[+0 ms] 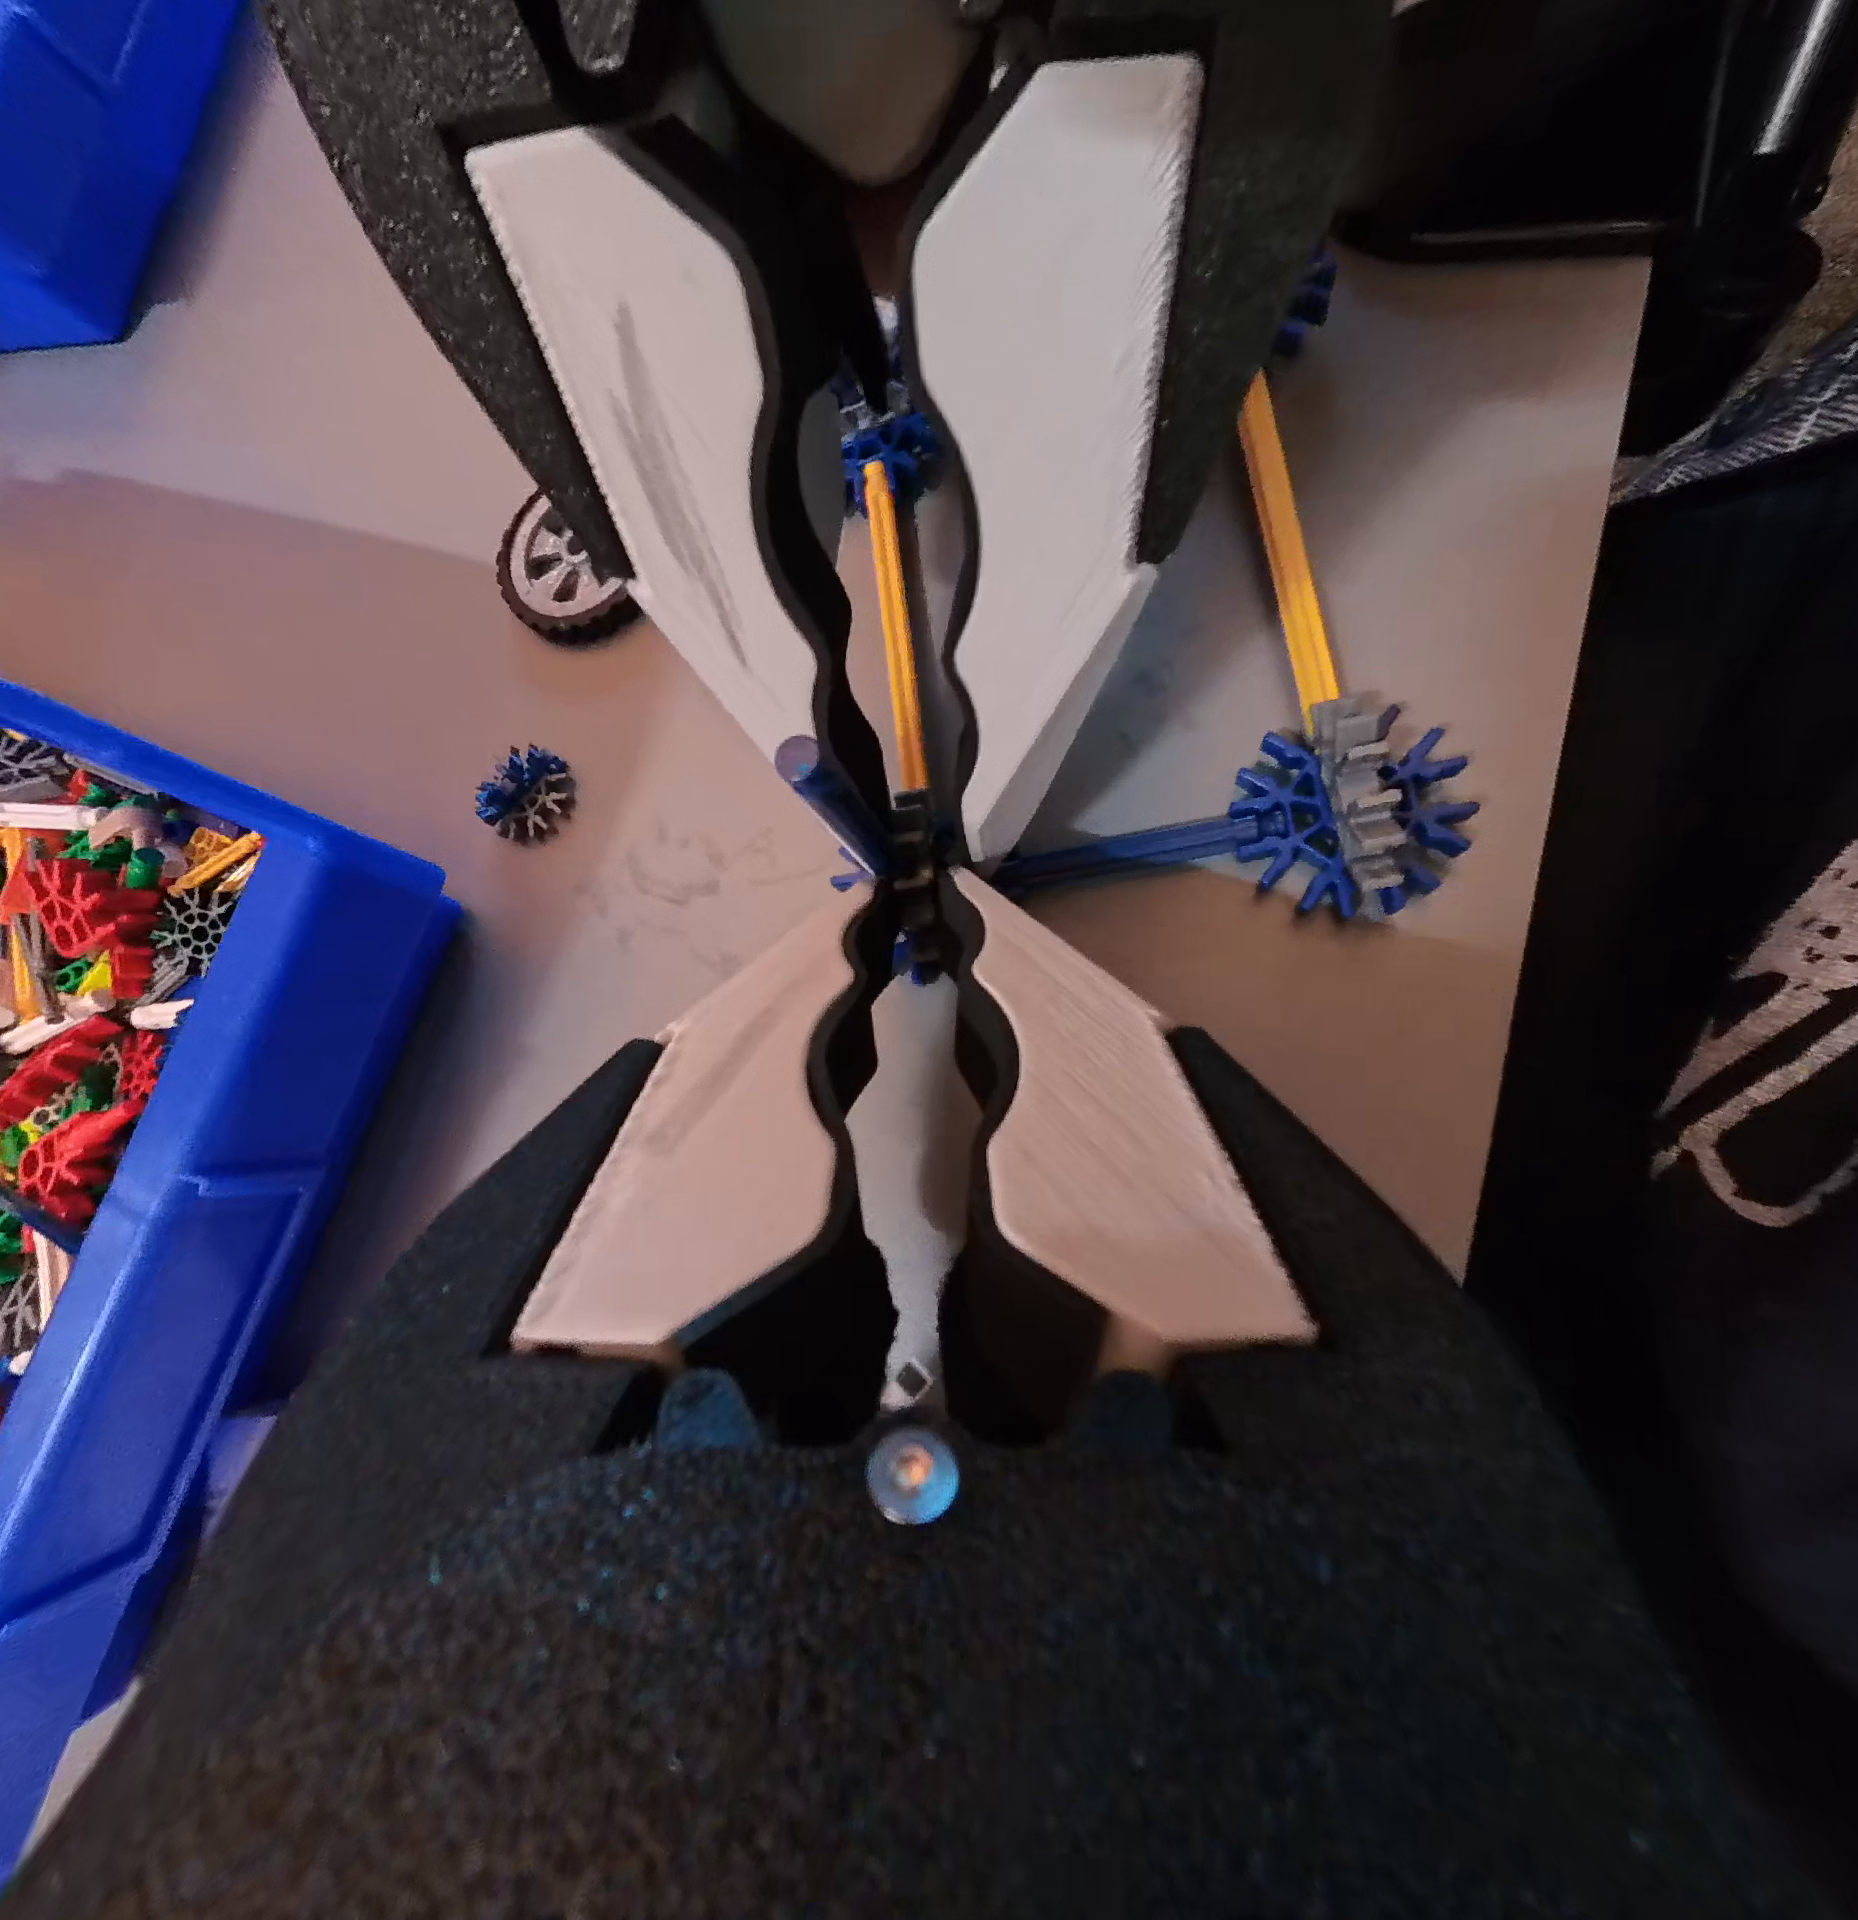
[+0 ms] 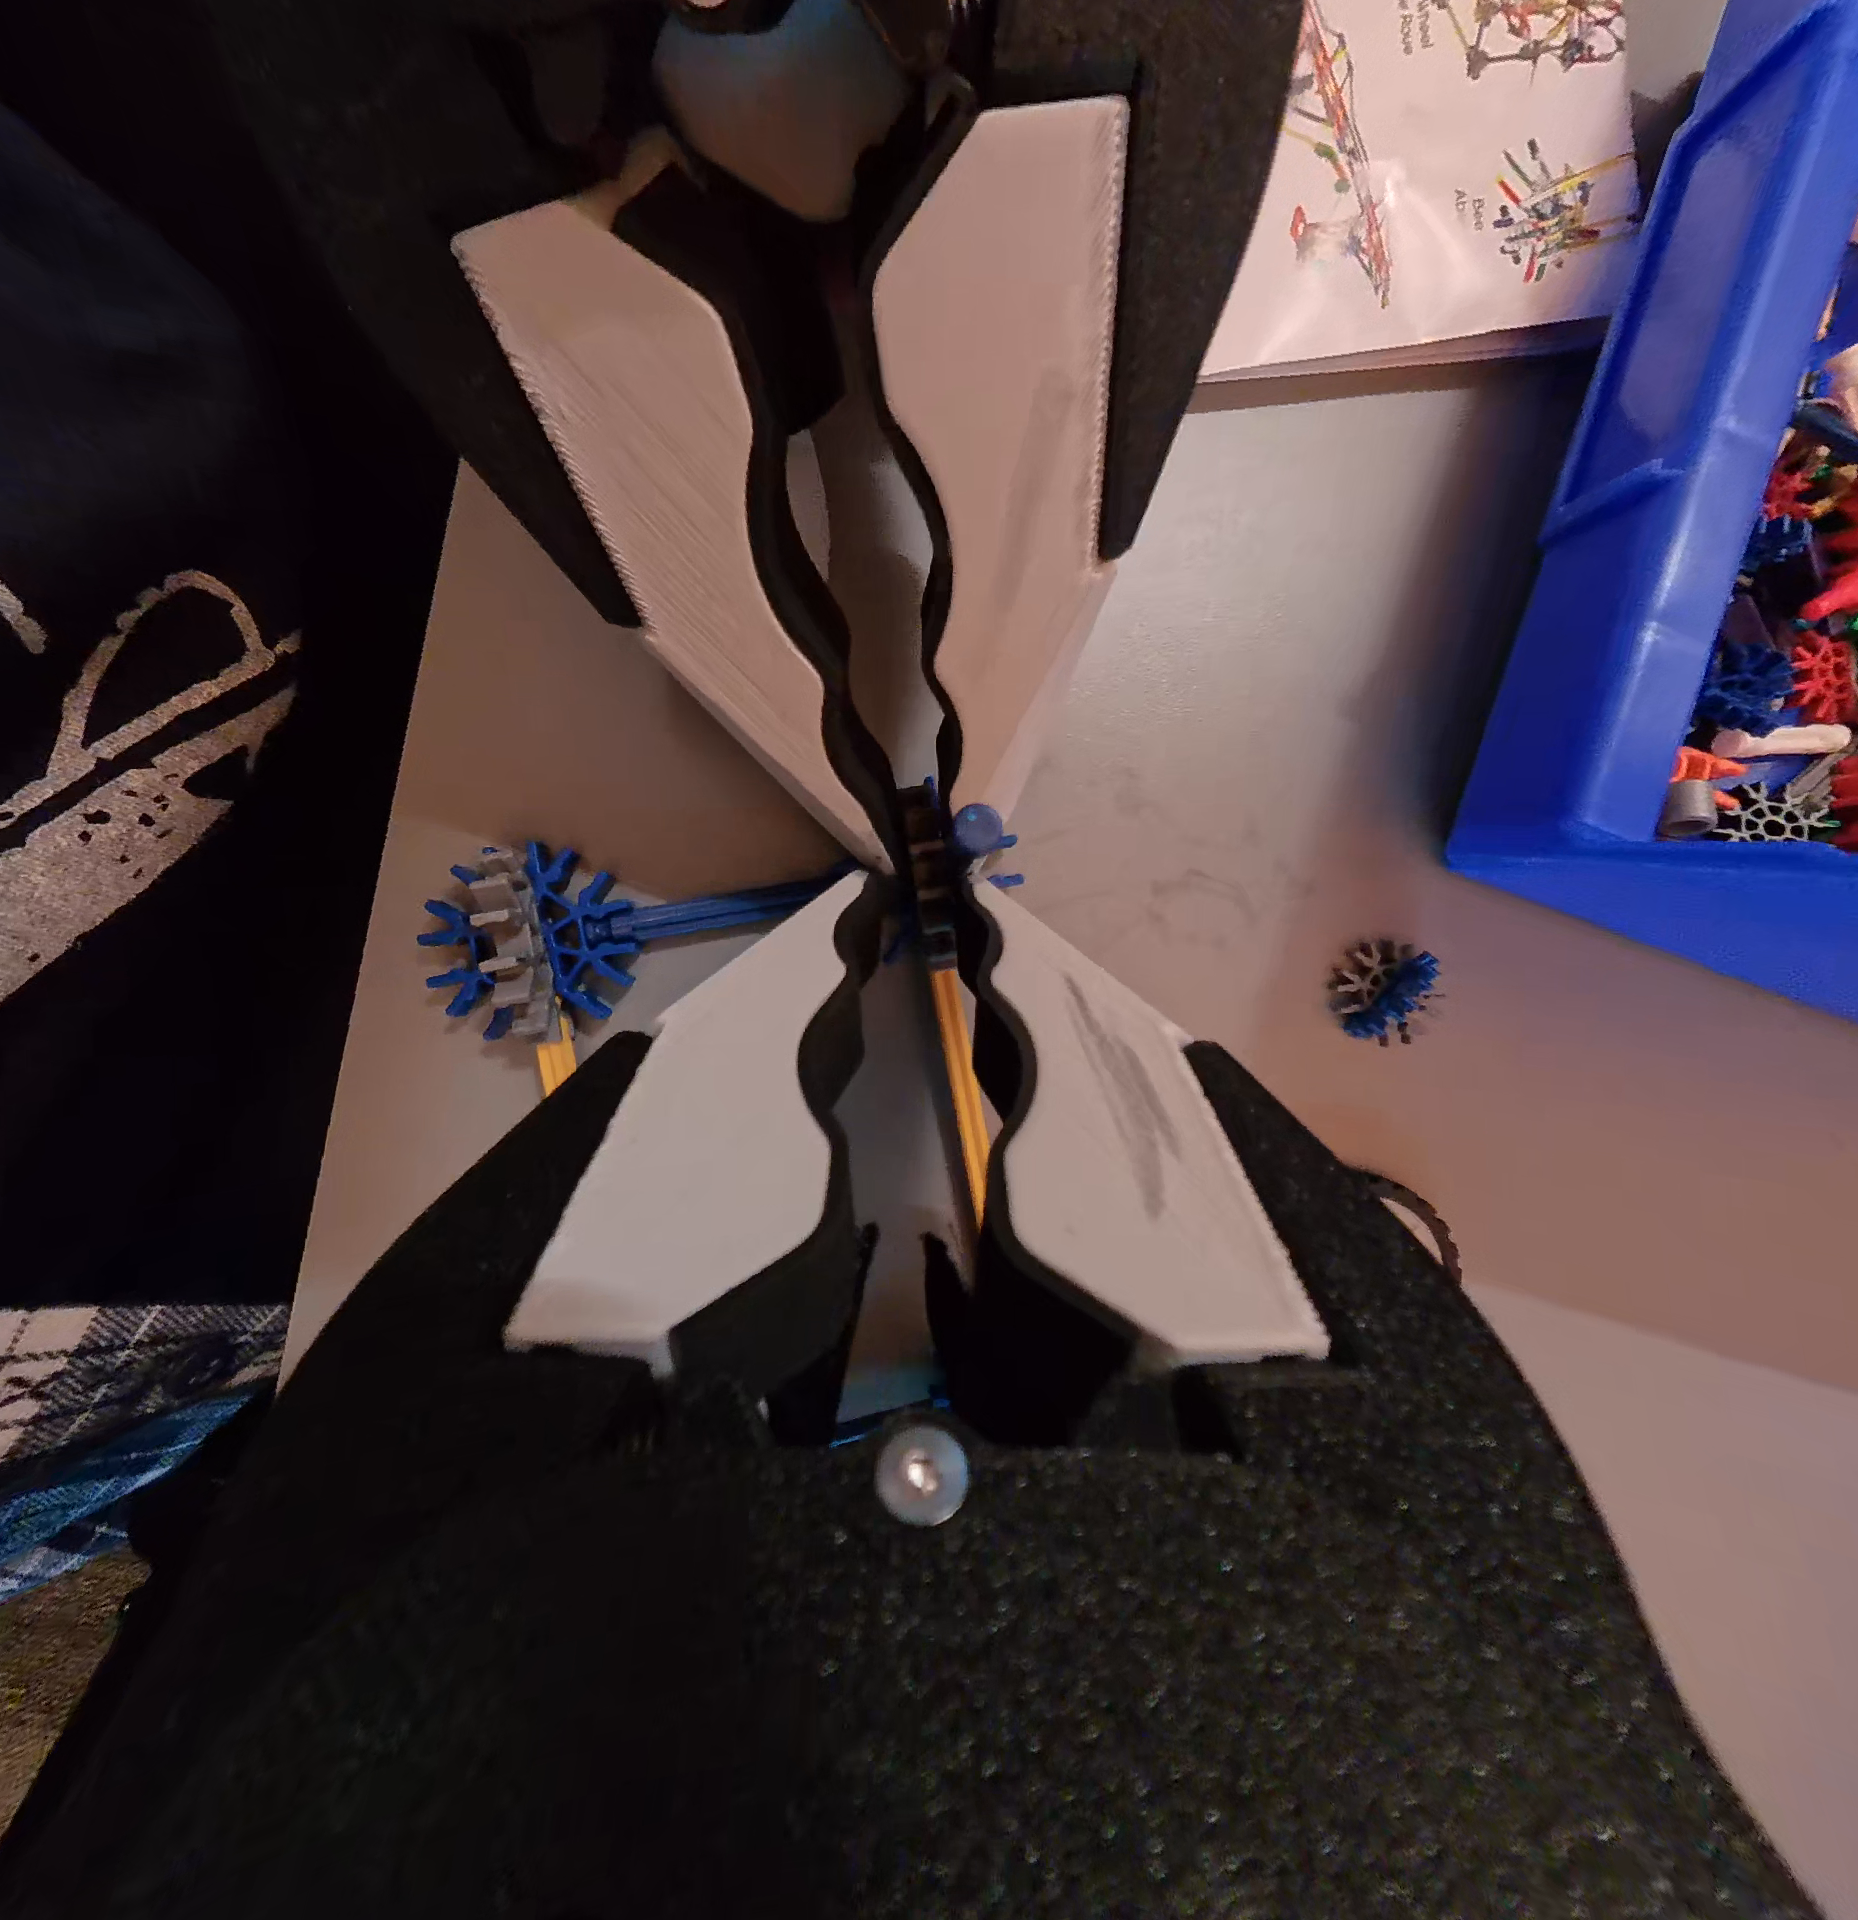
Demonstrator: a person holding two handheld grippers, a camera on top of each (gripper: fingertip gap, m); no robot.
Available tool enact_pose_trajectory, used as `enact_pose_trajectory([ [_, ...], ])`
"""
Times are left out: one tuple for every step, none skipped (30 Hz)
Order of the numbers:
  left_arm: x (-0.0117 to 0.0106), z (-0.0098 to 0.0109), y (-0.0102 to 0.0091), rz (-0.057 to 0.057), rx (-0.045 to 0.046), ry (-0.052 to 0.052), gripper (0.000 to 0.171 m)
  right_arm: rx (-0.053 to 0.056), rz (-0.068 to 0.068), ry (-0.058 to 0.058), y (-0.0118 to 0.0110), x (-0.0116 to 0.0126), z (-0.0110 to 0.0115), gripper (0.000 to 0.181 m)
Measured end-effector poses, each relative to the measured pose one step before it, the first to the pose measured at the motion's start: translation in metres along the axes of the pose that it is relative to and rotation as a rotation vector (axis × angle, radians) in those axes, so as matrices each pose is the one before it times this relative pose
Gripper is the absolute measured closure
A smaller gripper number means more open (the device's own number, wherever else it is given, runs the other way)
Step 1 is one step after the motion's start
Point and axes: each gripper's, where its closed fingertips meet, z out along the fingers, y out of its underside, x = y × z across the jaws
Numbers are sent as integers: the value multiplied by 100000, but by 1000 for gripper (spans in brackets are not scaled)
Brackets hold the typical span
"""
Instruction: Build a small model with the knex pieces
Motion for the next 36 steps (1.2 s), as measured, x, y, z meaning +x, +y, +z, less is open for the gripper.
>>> enact_pose_trajectory([
  [-1,2,16,1474,-408,-236,168,76,178,-280,-4,2,8,171],
  [3,-2,8,1340,-554,-86,168,48,177,-240,3,-6,3,171],
  [2,4,24,1141,-359,169,168,55,348,-284,-1,-11,6,171],
  [-4,-3,16,654,19,520,168,129,705,-428,19,-4,11,171],
  [-2,2,35,-329,349,1047,167,131,908,-512,14,-6,4,170],
  [26,-18,56,-1178,448,1804,167,112,614,-393,-9,0,13,170],
  [19,-40,58,-1256,111,2289,167,192,451,-235,-26,-20,17,170],
  [-25,-9,49,-528,-136,1490,167,165,574,-8,-20,16,27,169],
  [-99,13,49,-234,-240,562,166,27,256,513,6,84,10,169],
  [-106,-4,56,-736,-255,730,166,37,-14,833,-7,121,16,168],
  [-110,-4,34,-922,-1,938,166,181,256,666,-17,116,11,168],
  [-118,15,16,-673,350,593,166,133,397,563,7,118,12,168],
  [-65,24,3,-1437,509,936,165,-12,269,549,18,116,-5,168],
  [53,-17,11,-2092,428,1969,165,65,215,217,6,29,-4,168],
  [44,-48,42,-1034,228,1759,165,186,258,-2,-11,-4,5,168],
  [-44,-29,27,-471,306,790,165,172,220,275,-20,32,11,169],
  [-9,3,-3,-1087,511,1074,165,88,396,215,1,49,-9,169],
  [51,21,-36,-1138,809,1350,165,34,449,-156,15,7,-51,169],
  [-76,0,9,-594,559,423,165,179,104,229,-6,35,-82,169],
  [-29,-22,4,-623,476,597,165,129,257,167,-1,11,-121,167],
  [4,-2,-2,-853,452,877,165,159,441,-212,-3,-57,-133,166],
  [-80,-7,3,-898,431,349,165,419,262,217,-45,23,-146,167],
  [-103,-2,6,-835,473,156,165,449,269,465,-50,102,-139,167],
  [-12,-8,-5,-924,459,665,165,355,183,192,-33,70,-137,167],
  [-21,-12,5,-933,328,566,165,584,-100,253,-81,57,-152,169],
  [-36,-22,22,-675,202,434,165,954,-138,235,-143,42,-182,171],
  [-5,-31,18,-63,-24,124,165,877,-60,49,-137,14,-174,171],
  [18,-11,11,166,-194,82,165,452,-111,228,-50,38,-162,173],
  [-15,10,6,180,-222,-150,165,140,-150,203,7,32,-109,173],
  [-38,9,-15,435,-120,-504,165,-35,-248,148,24,23,-55,172],
  [-6,6,-2,78,-53,-135,165,-136,-122,248,35,33,-35,172],
  [1,-2,1,-258,13,138,165,122,193,175,-13,47,-27,172],
  [-2,4,2,-37,-82,0,165,534,268,104,-107,42,-33,171],
  [-35,-2,0,313,-187,-351,165,598,98,145,-125,29,-38,169],
  [-15,12,-11,216,-221,-256,165,598,-49,366,-117,64,-57,169],
  [-2,9,2,183,-174,-117,165,798,244,126,-133,33,-75,168],
])
